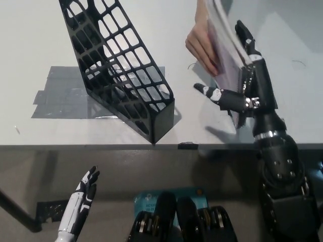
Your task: A person hands a notebook to the robot and the robot grabs it with its right hand and places it in the magazine stand kept in the centre of the desk infront of it.
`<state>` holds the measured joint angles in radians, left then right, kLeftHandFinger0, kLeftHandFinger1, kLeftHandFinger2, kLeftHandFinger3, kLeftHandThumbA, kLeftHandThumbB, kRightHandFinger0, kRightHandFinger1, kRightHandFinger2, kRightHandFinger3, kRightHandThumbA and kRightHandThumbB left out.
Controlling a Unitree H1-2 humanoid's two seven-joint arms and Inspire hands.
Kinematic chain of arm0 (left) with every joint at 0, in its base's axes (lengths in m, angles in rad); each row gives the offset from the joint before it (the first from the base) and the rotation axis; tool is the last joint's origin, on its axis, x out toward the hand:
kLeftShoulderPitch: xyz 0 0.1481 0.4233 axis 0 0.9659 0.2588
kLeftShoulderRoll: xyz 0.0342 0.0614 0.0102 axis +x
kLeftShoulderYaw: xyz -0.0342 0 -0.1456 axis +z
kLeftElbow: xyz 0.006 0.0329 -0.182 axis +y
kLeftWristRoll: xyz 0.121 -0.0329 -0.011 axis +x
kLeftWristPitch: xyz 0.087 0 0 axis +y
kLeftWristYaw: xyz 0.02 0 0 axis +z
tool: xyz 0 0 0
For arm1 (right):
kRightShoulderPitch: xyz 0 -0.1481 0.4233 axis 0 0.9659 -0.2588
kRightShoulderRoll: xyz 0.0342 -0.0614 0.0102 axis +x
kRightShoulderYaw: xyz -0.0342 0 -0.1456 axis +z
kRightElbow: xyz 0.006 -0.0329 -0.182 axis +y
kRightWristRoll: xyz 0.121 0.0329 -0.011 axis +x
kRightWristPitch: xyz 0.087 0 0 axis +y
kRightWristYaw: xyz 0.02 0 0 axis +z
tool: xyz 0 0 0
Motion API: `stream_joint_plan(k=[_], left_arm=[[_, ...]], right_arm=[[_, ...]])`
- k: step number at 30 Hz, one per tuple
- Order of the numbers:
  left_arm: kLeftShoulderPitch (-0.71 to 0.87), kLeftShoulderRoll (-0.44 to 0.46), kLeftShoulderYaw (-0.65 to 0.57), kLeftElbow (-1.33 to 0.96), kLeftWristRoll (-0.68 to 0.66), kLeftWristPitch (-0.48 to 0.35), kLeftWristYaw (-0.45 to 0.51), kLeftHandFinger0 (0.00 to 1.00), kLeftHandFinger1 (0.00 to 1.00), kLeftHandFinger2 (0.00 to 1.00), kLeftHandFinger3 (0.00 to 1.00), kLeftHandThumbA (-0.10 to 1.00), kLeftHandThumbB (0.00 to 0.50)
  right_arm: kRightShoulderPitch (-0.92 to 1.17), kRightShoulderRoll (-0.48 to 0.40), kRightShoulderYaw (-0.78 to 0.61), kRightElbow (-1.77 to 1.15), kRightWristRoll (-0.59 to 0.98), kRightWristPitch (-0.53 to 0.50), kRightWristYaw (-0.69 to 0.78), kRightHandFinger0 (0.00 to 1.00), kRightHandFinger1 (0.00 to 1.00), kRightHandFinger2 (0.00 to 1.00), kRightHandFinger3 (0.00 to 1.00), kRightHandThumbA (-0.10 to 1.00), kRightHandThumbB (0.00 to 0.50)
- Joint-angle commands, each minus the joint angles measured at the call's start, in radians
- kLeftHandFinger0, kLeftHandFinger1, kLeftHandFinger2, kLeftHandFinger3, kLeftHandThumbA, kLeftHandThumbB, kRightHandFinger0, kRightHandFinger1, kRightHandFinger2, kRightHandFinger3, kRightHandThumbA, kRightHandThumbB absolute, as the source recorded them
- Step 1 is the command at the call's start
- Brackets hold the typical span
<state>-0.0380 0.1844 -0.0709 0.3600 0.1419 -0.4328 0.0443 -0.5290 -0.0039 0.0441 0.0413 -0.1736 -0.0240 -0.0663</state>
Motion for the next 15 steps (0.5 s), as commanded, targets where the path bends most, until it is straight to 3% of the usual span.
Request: stream_joint_plan(k=[1,2,8,12,13,14,15], left_arm=[[-0.011,0.023,-0.008,-0.017,0.005,-0.037,0.023,1.0,1.0,1.0,1.0,1.0,0.5],[-0.011,0.025,-0.012,-0.018,0.007,-0.037,0.023,1.0,1.0,1.0,1.0,1.0,0.5],[-0.024,0.028,-0.009,-0.021,-0.001,-0.037,0.021,1.0,1.0,1.0,1.0,1.0,0.5],[-0.028,0.031,-0.011,-0.02,-0.005,-0.037,0.019,1.0,1.0,1.0,1.0,1.0,0.5],[-0.028,0.031,-0.011,-0.02,-0.006,-0.037,0.019,1.0,1.0,1.0,1.0,1.0,0.5],[-0.028,0.031,-0.01,-0.02,-0.007,-0.037,0.019,1.0,1.0,1.0,1.0,1.0,0.5],[-0.03,0.032,-0.008,-0.02,-0.009,-0.037,0.018,1.0,1.0,1.0,1.0,1.0,0.5]], right_arm=[[-0.097,-0.005,-0.01,0.058,-0.024,-0.021,-0.031,1.0,1.0,1.0,1.0,1.0,0.267],[-0.116,-0.005,-0.013,0.085,-0.016,-0.038,-0.031,1.0,1.0,1.0,1.0,1.0,0.244],[-0.187,0.005,-0.03,0.161,0.016,-0.066,-0.032,1.0,1.0,1.0,1.0,0.96,0.248],[-0.2,0.015,-0.032,0.179,-0.018,-0.05,-0.066,1.0,1.0,1.0,1.0,0.91,0.215],[-0.201,0.015,-0.032,0.179,-0.025,-0.039,-0.07,0.78,0.86,0.95,1.0,0.86,0.132],[-0.205,0.011,-0.027,0.183,-0.041,0.003,-0.069,0.37,0.42,0.48,0.58,0.9,0.026],[-0.217,0.002,-0.011,0.21,-0.085,0.057,-0.079,0.03,0.03,0.05,0.13,0.98,0.022]])
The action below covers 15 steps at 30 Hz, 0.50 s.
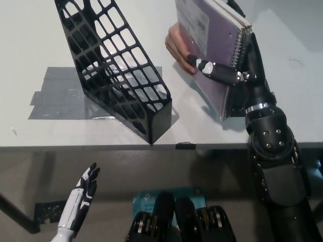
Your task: A person hands a notebook to the robot and the robot grabs it with its right hand and places it in the magazine stand kept in the centre of the desk infront of it.
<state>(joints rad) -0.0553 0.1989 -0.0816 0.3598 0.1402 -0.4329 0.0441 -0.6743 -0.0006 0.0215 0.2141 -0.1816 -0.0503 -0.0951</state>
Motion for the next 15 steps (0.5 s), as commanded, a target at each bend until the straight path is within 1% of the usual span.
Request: stream_joint_plan(k=[1,3,4,5,6,8,13,15], left_arm=[[-0.015,0.019,0.003,-0.02,-0.006,-0.037,0.017,1.0,1.0,1.0,1.0,1.0,0.5],[-0.019,0.018,0.002,-0.019,-0.009,-0.037,0.016,1.0,1.0,1.0,1.0,1.0,0.5],[-0.02,0.017,0.002,-0.02,-0.012,-0.037,0.015,1.0,1.0,1.0,1.0,1.0,0.5],[-0.021,0.017,0.002,-0.017,-0.015,-0.037,0.015,1.0,1.0,1.0,1.0,1.0,0.5],[-0.022,0.017,0.001,-0.014,-0.014,-0.037,0.018,1.0,1.0,1.0,1.0,1.0,0.5],[-0.022,0.018,0.0,-0.014,-0.01,-0.037,0.02,1.0,1.0,1.0,1.0,1.0,0.5],[-0.031,0.021,0.006,-0.017,-0.018,-0.037,0.012,1.0,1.0,1.0,1.0,1.0,0.5],[-0.031,0.021,0.005,-0.018,-0.019,-0.037,0.012,1.0,1.0,1.0,1.0,1.0,0.5]], right_arm=[[-0.076,-0.003,0.023,0.066,-0.114,0.084,-0.075,0.0,0.0,0.0,0.01,0.98,0.005],[-0.075,0.008,0.017,0.091,-0.109,0.098,-0.093,0.0,0.0,0.0,0.0,0.99,0.001],[-0.07,0.019,0.009,0.093,-0.099,0.117,-0.097,0.0,0.0,0.03,0.03,1.0,0.007],[-0.066,0.024,0.005,0.091,-0.092,0.127,-0.097,0.0,0.0,0.08,0.08,1.0,0.006],[-0.062,0.026,0.003,0.086,-0.086,0.126,-0.096,0.0,0.0,0.08,0.07,1.0,0.001],[-0.058,0.029,0.001,0.086,-0.084,0.108,-0.105,0.0,0.0,0.11,0.1,1.0,0.002],[-0.071,0.033,-0.015,0.108,-0.073,0.099,-0.129,0.0,0.0,0.08,0.08,1.0,0.0],[-0.072,0.033,-0.021,0.116,-0.066,0.09,-0.135,0.0,0.0,0.04,0.05,1.0,0.0]])
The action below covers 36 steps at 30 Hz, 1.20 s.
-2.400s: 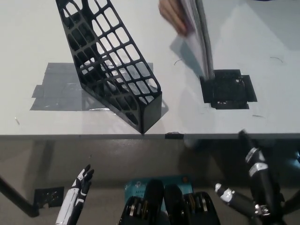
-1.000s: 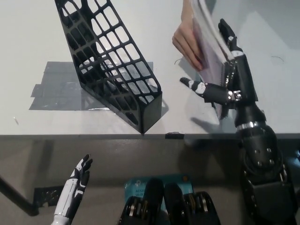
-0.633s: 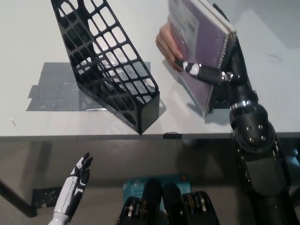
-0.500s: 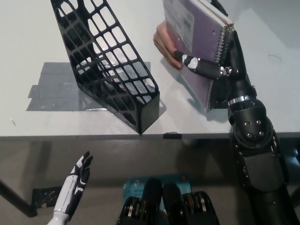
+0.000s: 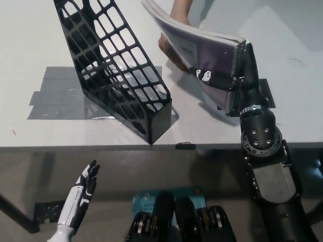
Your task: A person hands a notebook to the robot and the robot grabs it with its right hand and places it in the magazine stand kept in the centre of the desk infront of it.
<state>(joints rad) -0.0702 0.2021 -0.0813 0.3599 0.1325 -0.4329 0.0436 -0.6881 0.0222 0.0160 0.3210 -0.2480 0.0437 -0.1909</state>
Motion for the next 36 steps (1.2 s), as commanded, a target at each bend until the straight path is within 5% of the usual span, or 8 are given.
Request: stream_joint_plan(k=[1,6,11,15,26,36], left_arm=[[-0.019,0.02,0.005,-0.015,-0.01,-0.037,0.014,1.0,1.0,1.0,1.0,1.0,0.5],[-0.021,0.023,0.002,-0.012,-0.003,-0.037,0.017,1.0,1.0,1.0,1.0,1.0,0.5],[-0.02,0.022,0.002,-0.013,-0.009,-0.037,0.015,1.0,1.0,1.0,1.0,1.0,0.5],[-0.029,0.024,0.0,-0.011,-0.005,-0.037,0.015,1.0,1.0,1.0,1.0,1.0,0.5],[-0.035,0.026,-0.002,-0.008,-0.005,-0.037,0.011,0.99,1.0,1.0,1.0,1.0,0.5],[-0.041,0.027,-0.005,-0.004,-0.008,-0.037,0.005,0.99,1.0,1.0,1.0,1.0,0.5]], right_arm=[[-0.06,0.011,-0.026,0.015,0.015,-0.005,-0.041,0.0,0.0,0.0,0.01,1.0,0.0],[-0.065,0.03,-0.116,-0.011,0.187,0.025,0.026,0.0,0.0,0.0,0.0,1.0,0.059],[-0.081,0.054,-0.216,-0.079,0.378,0.077,0.088,0.0,0.0,0.0,0.0,0.92,0.027],[-0.101,0.074,-0.282,-0.228,0.512,0.162,0.094,0.0,0.0,0.0,0.0,0.95,0.118],[-0.156,0.106,-0.342,-0.525,0.669,0.261,0.036,0.0,0.0,0.0,0.0,0.93,0.046],[-0.163,0.161,-0.276,-0.654,0.606,0.307,-0.003,0.0,0.0,0.0,0.0,0.91,0.027]])
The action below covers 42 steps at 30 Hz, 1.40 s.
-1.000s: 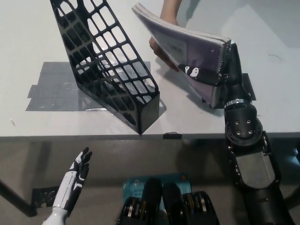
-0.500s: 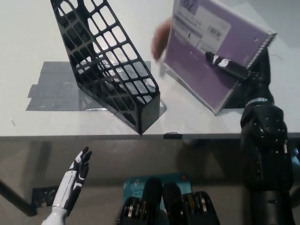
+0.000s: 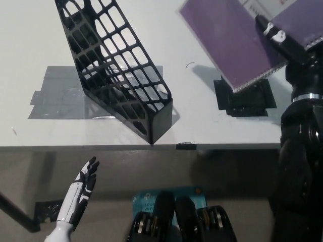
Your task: A person hands a notebook to the robot and the robot grabs it with its right hand and places it in the magazine stand kept in the centre of the desk infront of it.
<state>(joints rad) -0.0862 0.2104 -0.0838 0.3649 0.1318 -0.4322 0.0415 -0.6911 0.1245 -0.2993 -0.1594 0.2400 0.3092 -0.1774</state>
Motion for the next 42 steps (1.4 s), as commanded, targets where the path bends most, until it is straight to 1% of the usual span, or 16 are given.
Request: stream_joint_plan(k=[1,5,7,11,14,16,17,18,19,20,26,27,28,29,36,42], left_arm=[[-0.027,0.02,-0.003,-0.01,-0.002,-0.038,0.01,0.99,1.0,1.0,1.0,1.0,0.5],[-0.03,0.02,-0.002,-0.012,0.0,-0.038,0.009,1.0,1.0,1.0,1.0,1.0,0.5],[-0.032,0.019,-0.002,-0.012,0.001,-0.038,0.008,1.0,1.0,1.0,1.0,1.0,0.5],[-0.034,0.018,-0.005,-0.011,0.003,-0.038,0.008,1.0,1.0,1.0,1.0,1.0,0.5],[-0.038,0.02,-0.006,-0.013,0.004,-0.038,0.009,1.0,1.0,1.0,1.0,1.0,0.5],[-0.04,0.02,-0.006,-0.015,0.002,-0.038,0.008,0.98,1.0,1.0,1.0,1.0,0.5],[-0.041,0.02,-0.007,-0.017,0.003,-0.038,0.007,0.99,1.0,1.0,1.0,1.0,0.5],[-0.041,0.021,-0.007,-0.018,0.004,-0.038,0.007,0.99,1.0,1.0,1.0,1.0,0.5],[-0.042,0.021,-0.008,-0.018,0.001,-0.038,0.007,0.99,1.0,1.0,1.0,1.0,0.5],[-0.042,0.02,-0.008,-0.018,0.0,-0.038,0.007,0.99,1.0,1.0,1.0,1.0,0.5],[-0.048,0.021,-0.009,-0.02,-0.006,-0.038,0.001,0.99,1.0,1.0,1.0,1.0,0.499],[-0.049,0.021,-0.009,-0.02,-0.007,-0.038,-0.001,0.99,1.0,1.0,1.0,1.0,0.499],[-0.048,0.021,-0.009,-0.021,-0.012,-0.038,-0.005,0.99,1.0,1.0,1.0,1.0,0.5],[-0.049,0.022,-0.009,-0.021,-0.013,-0.038,-0.007,0.99,1.0,1.0,1.0,1.0,0.5],[-0.053,0.024,-0.01,-0.018,-0.017,-0.038,-0.011,1.0,1.0,1.0,1.0,1.0,0.5],[-0.057,0.027,-0.011,-0.019,-0.013,-0.038,-0.009,1.0,1.0,1.0,1.0,1.0,0.5]], right_arm=[[-0.159,0.07,0.048,-0.17,0.111,0.04,-0.017,0.0,0.0,0.0,0.0,0.84,0.035],[-0.163,0.1,0.065,-0.152,0.124,0.027,-0.006,0.0,0.0,0.0,0.0,0.84,0.032],[-0.166,0.122,0.088,-0.138,0.093,0.025,-0.018,0.0,0.0,0.0,0.0,0.84,0.052],[-0.163,0.142,0.146,-0.107,0.042,-0.006,-0.011,0.0,0.0,0.0,0.0,0.88,0.037],[-0.165,0.153,0.17,-0.084,0.024,-0.027,-0.016,0.0,0.0,0.0,0.0,0.88,0.036],[-0.169,0.159,0.188,-0.064,0.013,-0.046,-0.013,0.0,0.0,0.0,0.0,0.89,0.021],[-0.173,0.166,0.192,-0.05,0.016,-0.055,-0.014,0.0,0.0,0.0,0.0,0.87,0.035],[-0.175,0.169,0.192,-0.045,0.017,-0.056,-0.017,0.0,0.0,0.0,0.0,0.86,0.036],[-0.179,0.173,0.195,-0.031,0.014,-0.069,-0.02,0.0,0.0,0.0,0.0,0.85,0.021],[-0.181,0.176,0.197,-0.023,0.01,-0.078,-0.02,0.0,0.0,0.0,0.0,0.84,0.024],[-0.195,0.186,0.205,0.031,-0.02,-0.127,-0.026,0.0,0.0,0.0,0.0,0.87,0.002],[-0.197,0.188,0.205,0.038,-0.02,-0.133,-0.025,0.0,0.0,0.0,0.0,0.87,0.002],[-0.198,0.195,0.205,0.048,-0.021,-0.132,-0.032,0.0,0.0,0.0,0.0,0.88,0.021],[-0.199,0.197,0.204,0.051,-0.021,-0.131,-0.034,0.0,0.0,0.0,0.0,0.88,0.022],[-0.197,0.237,0.191,0.058,0.013,-0.142,-0.039,0.0,0.0,0.0,0.0,0.86,0.004],[-0.203,0.255,0.182,0.036,0.039,-0.133,-0.047,0.0,0.0,0.0,0.0,0.88,0.018]])
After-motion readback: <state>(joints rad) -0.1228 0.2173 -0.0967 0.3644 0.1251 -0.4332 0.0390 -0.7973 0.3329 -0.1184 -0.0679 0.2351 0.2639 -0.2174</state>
